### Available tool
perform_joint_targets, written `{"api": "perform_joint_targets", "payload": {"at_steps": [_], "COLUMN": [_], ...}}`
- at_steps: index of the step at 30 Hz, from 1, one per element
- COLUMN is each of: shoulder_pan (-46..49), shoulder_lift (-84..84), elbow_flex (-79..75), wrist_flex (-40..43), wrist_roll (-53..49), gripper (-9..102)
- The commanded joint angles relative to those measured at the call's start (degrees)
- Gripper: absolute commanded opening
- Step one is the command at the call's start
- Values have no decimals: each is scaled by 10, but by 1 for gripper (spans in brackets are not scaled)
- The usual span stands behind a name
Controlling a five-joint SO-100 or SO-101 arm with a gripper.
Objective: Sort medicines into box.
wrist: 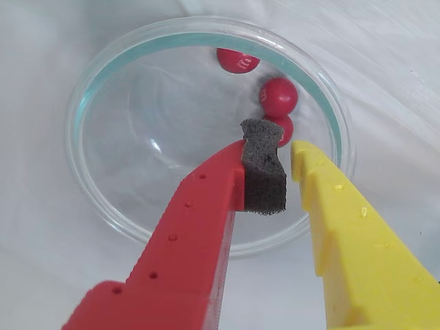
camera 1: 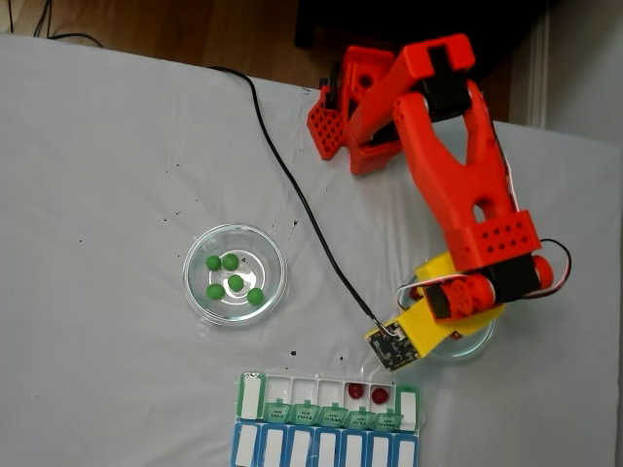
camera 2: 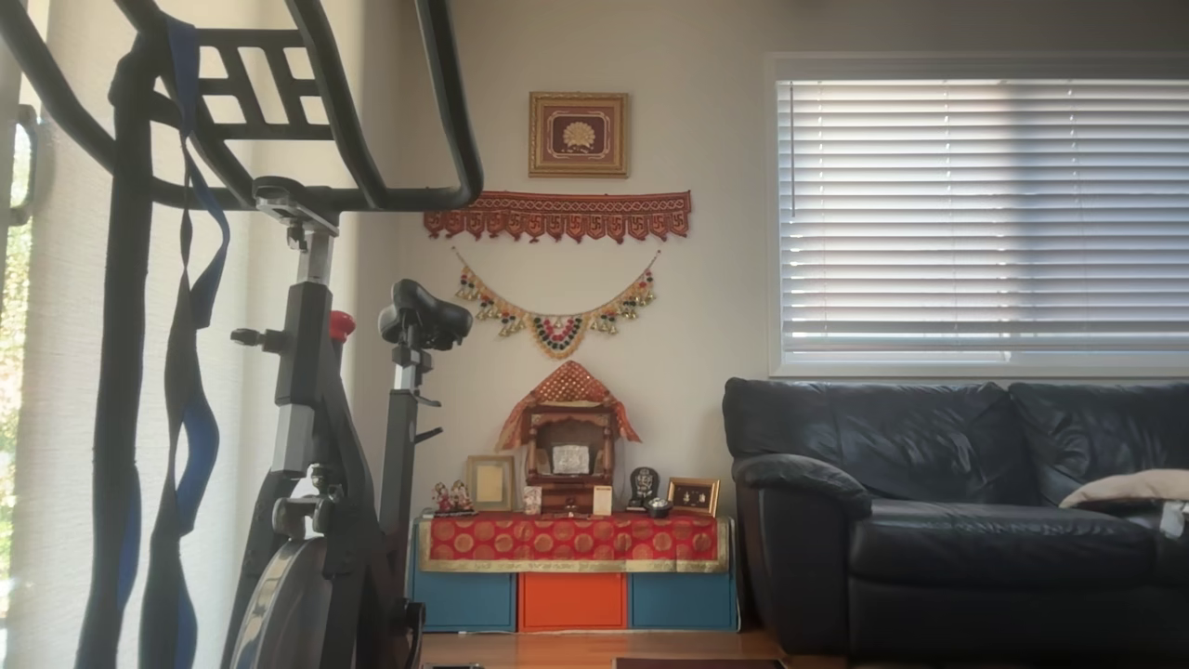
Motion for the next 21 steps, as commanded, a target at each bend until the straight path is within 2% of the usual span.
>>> {"api": "perform_joint_targets", "payload": {"at_steps": [1,21], "shoulder_pan": [-8,-2], "shoulder_lift": [56,31], "elbow_flex": [3,49], "wrist_flex": [-18,-120], "wrist_roll": [-1,43], "gripper": [4,4]}}
